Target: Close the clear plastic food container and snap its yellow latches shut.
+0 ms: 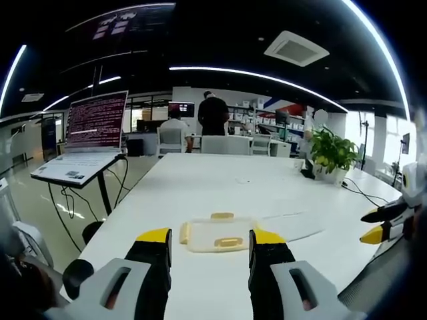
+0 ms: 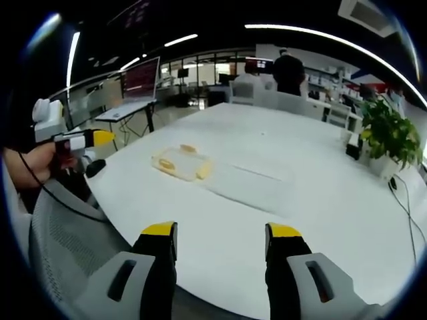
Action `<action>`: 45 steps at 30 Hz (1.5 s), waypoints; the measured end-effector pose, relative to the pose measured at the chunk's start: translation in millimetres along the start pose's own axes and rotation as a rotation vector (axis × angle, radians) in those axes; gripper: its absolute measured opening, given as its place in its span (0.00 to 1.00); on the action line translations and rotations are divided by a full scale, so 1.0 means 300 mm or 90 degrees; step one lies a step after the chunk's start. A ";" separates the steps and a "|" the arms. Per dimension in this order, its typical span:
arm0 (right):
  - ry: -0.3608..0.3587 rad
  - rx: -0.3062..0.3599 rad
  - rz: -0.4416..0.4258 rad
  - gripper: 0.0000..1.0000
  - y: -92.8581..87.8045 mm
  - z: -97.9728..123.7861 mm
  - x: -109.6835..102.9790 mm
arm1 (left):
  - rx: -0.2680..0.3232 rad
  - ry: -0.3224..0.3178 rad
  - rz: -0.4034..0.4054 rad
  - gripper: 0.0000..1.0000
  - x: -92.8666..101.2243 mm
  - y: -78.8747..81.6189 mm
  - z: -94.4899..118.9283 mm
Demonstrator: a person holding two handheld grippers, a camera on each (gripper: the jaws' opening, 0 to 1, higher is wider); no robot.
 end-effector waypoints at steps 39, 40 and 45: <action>0.100 0.007 0.059 0.50 0.137 -0.144 -0.044 | -0.073 -0.111 -0.009 0.40 -0.024 -0.027 -0.062; 0.104 0.009 0.069 0.50 0.146 -0.153 -0.046 | -0.077 -0.120 -0.016 0.40 -0.029 -0.029 -0.069; 0.145 0.014 0.121 0.49 0.200 -0.208 -0.065 | -0.091 -0.146 -0.046 0.40 -0.059 -0.027 -0.101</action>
Point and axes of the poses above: the point that each gripper's makers call its tool centre point, and the gripper's own axes: z roughly backward along the fingers, x roughly to its right, y roughly out of its top, the point moved 9 cm from there along z, roughly backward along the fingers, and after that the axes turned 9 degrees about -y, right-handed, at the moved point
